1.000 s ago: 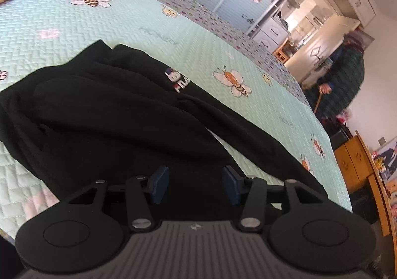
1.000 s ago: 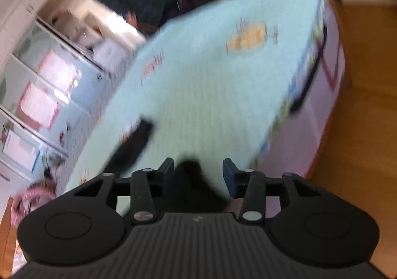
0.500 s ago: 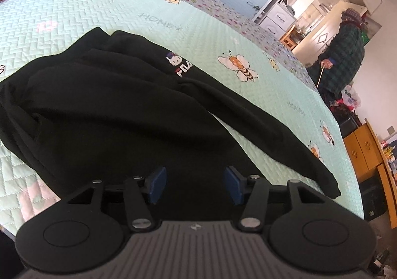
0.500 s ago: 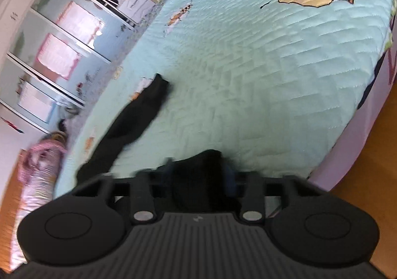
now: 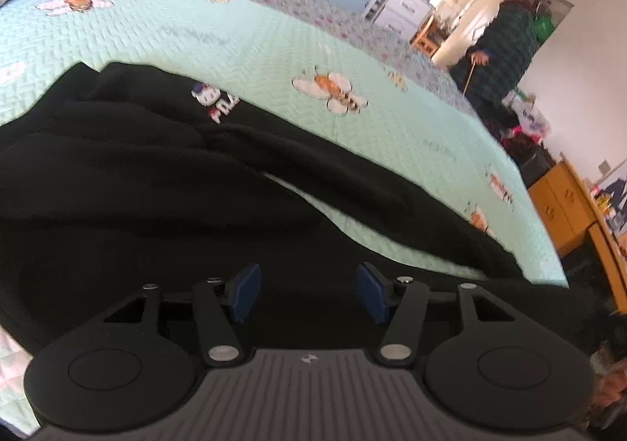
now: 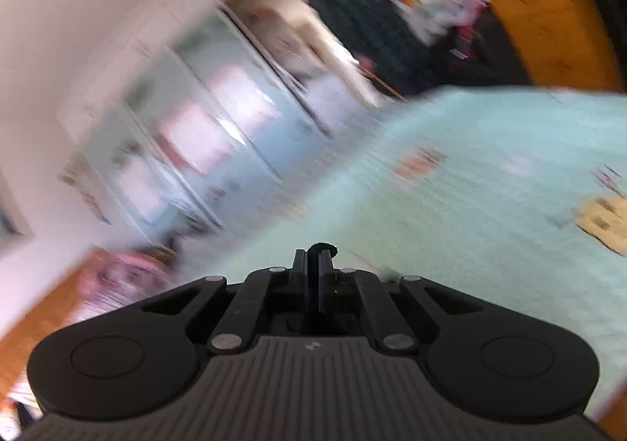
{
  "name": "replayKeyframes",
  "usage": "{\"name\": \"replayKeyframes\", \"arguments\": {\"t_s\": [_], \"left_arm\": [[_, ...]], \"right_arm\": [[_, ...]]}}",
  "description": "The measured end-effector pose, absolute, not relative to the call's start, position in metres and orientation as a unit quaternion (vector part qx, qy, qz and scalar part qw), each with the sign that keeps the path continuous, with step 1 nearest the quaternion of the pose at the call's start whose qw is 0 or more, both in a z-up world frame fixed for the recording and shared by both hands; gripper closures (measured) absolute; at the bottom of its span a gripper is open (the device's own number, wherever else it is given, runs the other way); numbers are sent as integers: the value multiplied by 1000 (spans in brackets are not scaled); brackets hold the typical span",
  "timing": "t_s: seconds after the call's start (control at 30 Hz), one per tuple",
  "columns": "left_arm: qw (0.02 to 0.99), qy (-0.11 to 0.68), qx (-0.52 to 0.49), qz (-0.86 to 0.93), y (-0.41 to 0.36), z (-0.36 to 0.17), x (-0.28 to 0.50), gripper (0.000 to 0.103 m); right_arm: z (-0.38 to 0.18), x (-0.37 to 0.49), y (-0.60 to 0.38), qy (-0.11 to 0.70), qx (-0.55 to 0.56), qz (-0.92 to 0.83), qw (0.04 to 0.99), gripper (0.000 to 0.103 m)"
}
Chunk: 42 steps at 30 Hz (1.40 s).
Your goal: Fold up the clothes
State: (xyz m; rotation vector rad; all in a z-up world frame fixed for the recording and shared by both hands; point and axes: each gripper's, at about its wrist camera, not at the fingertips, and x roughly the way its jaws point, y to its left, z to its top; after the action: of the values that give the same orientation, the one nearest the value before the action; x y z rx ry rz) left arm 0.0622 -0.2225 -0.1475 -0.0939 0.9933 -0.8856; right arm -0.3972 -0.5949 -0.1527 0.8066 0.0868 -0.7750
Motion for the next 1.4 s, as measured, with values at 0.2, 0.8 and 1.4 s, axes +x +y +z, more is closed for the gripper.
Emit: {"name": "replayKeyframes", "arguments": {"t_s": [0.2,0.8,1.4], "left_arm": [[768,483,-24,-420,-230,-168,55,45],[796,495,-114,-328,-140,-186,89,45],[829,425,-180,-315,-71,-126,91,45]], "right_arm": [[-240,-419,-604,91,477,-439,756,86],[-230,-295,-497,99,503,-261,818,56],[-255,-298,-478,97,562,-265,777,50]]}}
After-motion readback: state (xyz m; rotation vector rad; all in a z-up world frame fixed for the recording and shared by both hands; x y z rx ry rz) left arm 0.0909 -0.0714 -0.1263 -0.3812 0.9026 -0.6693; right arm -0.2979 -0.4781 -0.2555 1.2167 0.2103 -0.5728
